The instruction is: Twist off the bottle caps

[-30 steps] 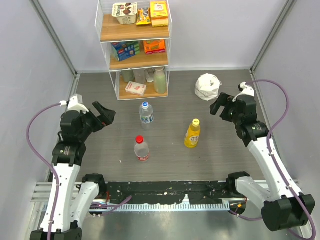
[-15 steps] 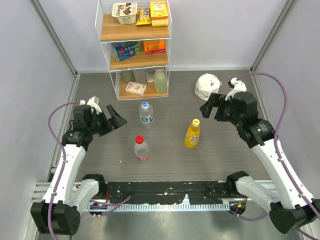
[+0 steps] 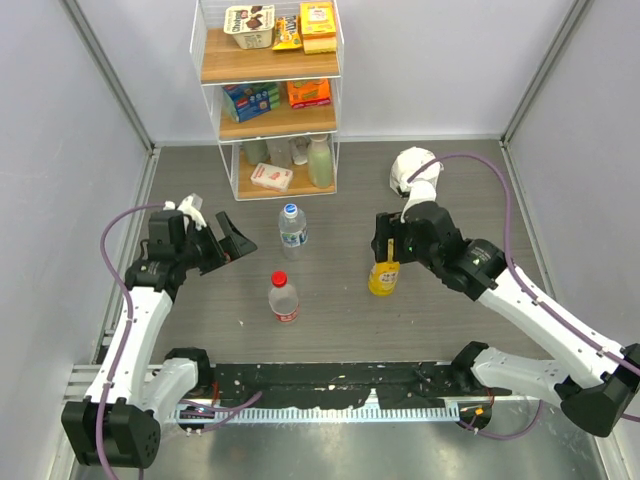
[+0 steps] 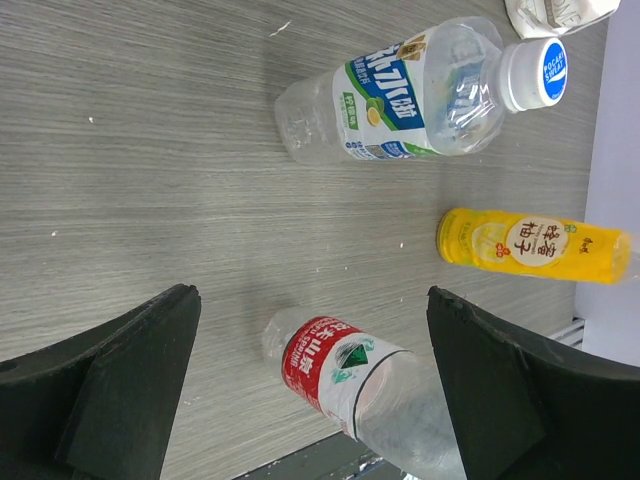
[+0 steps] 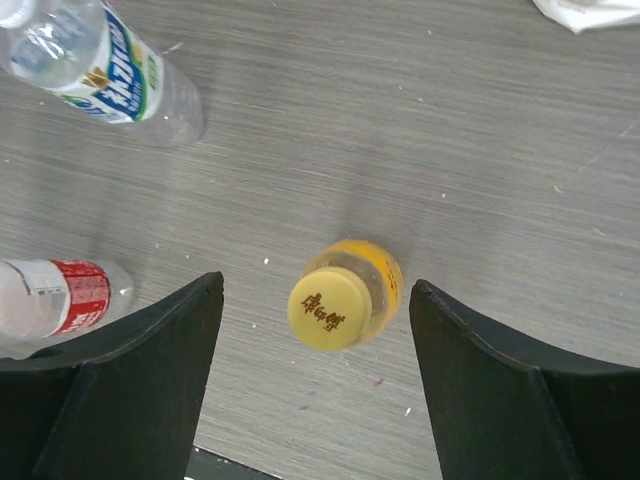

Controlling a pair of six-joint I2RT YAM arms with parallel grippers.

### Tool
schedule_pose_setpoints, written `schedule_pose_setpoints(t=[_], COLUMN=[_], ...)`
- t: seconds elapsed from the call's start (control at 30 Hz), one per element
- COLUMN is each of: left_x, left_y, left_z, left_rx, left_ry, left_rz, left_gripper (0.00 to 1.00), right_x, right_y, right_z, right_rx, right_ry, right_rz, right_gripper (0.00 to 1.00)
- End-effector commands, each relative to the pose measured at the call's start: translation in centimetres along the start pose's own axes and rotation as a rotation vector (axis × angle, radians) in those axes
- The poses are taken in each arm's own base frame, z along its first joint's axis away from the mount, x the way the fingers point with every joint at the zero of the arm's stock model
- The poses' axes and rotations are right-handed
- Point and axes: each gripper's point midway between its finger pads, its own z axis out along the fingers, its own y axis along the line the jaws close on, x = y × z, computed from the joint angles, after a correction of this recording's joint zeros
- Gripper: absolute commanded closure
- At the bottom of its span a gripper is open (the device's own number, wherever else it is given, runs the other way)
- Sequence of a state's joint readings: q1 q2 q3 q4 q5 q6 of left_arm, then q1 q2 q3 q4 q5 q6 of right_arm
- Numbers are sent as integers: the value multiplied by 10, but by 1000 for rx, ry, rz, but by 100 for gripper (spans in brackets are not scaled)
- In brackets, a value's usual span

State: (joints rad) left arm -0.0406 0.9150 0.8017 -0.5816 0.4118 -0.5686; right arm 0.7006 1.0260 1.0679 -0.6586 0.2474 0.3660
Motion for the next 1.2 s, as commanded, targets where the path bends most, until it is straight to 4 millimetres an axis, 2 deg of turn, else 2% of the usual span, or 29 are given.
schedule_pose_setpoints(t=[0.0, 0.03, 0.27, 0.3, 0.33, 0.37, 0.47, 0.63, 0.73, 0.77, 0.8, 0.83, 0.97, 1.0, 1.03, 1.07, 1.1, 1.13, 1.17], left_x=[4, 4, 1, 0, -2, -5, -11, -27, -40, -45, -51, -54, -66, -68, -69, -68, -67, -67, -67], left_y=[-4, -4, -6, -7, -9, -12, -21, -36, -50, -57, -67, -74, -118, -127, -138, -149, -157, -163, -168], left_z=[-4, -4, -8, -9, -11, -14, -23, -50, -66, -71, -79, -82, -103, -107, -112, -116, -119, -121, -122], left_rx=[29, 28, 25, 26, 28, 33, 53, 55, 71, 88, 115, 140, 321, 367, 418, 480, 526, 566, 597], left_ry=[3, 5, -3, -3, -8, -14, -28, -91, -138, -154, -177, -186, -236, -244, -250, -243, -237, -227, -217], left_rz=[12, 14, 29, 31, 41, 51, 102, 190, 235, 247, 264, 274, 340, 354, 369, 388, 401, 410, 414], left_gripper=[0, 0, 0, 0, 0, 0, 0, 0, 0, 0, 0, 0, 0, 0, 1, 0, 0, 0, 1], right_x=[-4, -2, 5, 7, 3, 2, -3, -16, -33, -31, -41, -41, -64, -75, -75, -87, -84, -95, -92], right_y=[-18, -22, -21, -22, -20, -18, -13, 1, 15, 17, 26, 28, 52, 59, 64, 69, 75, 83, 92], right_z=[5, 7, 10, 10, 9, 7, 7, 7, 2, 5, 4, 3, -6, -12, -15, -20, -26, -33, -40], right_rx=[139, 158, 147, 144, 132, 118, 98, 49, -4, -5, -33, -40, -128, -157, -179, -199, -236, -273, -331], right_ry=[-70, -73, -73, -70, -86, -91, -102, -112, -117, -88, -87, -72, -52, -63, -42, -56, -28, -39, -8], right_rz=[14, 15, 18, 14, 21, 21, 16, 27, 22, 12, 7, -1, -34, -39, -49, -58, -79, -81, -94], right_gripper=[24, 31, 62, 71, 75, 84, 98, 98, 98, 98, 98, 98, 99, 98, 98, 98, 98, 98, 98])
